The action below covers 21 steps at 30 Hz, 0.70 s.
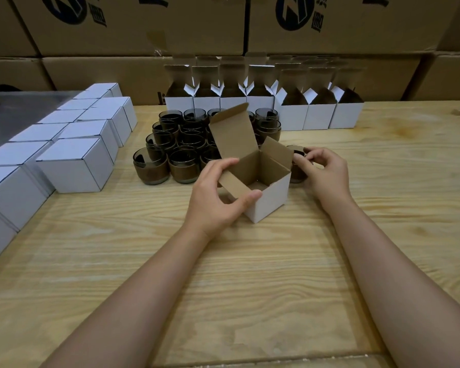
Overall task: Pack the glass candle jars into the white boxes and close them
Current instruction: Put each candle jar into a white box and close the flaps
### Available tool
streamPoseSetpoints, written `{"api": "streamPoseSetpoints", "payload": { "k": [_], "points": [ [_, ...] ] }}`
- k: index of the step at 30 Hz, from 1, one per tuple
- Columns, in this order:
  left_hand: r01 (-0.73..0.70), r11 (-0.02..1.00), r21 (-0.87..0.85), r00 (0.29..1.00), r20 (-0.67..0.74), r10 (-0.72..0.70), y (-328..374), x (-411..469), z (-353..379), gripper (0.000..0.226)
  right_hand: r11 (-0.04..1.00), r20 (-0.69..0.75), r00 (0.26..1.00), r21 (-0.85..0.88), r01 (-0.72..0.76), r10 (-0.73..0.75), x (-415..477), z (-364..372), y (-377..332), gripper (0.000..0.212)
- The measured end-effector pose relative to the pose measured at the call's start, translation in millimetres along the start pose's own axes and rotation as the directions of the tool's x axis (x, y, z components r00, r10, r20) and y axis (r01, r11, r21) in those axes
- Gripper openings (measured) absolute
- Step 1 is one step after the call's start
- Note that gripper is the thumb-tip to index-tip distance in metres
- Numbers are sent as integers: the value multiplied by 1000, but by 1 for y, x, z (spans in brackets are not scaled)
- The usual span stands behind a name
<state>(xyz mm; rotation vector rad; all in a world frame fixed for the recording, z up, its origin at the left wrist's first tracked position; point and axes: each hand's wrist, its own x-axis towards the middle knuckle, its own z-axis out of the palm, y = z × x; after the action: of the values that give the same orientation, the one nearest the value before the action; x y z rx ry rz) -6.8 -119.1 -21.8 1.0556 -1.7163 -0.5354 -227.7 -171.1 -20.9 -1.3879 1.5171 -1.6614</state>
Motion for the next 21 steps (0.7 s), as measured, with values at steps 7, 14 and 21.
{"api": "streamPoseSetpoints", "payload": {
  "k": [7,14,21],
  "points": [
    [85,996,-14,996,-14,-85,-4,3,4,65,972,-129,991,228,56,-27,5,-2,-30,19],
    [160,980,-119,987,8,-160,-5,6,5,72,899,6,982,403,172,-190,5,-15,-80,14],
    [131,977,-167,991,21,-129,-5,6,2,69,941,448,847,-38,337,-285,-11,-11,-118,15]
  ]
}}
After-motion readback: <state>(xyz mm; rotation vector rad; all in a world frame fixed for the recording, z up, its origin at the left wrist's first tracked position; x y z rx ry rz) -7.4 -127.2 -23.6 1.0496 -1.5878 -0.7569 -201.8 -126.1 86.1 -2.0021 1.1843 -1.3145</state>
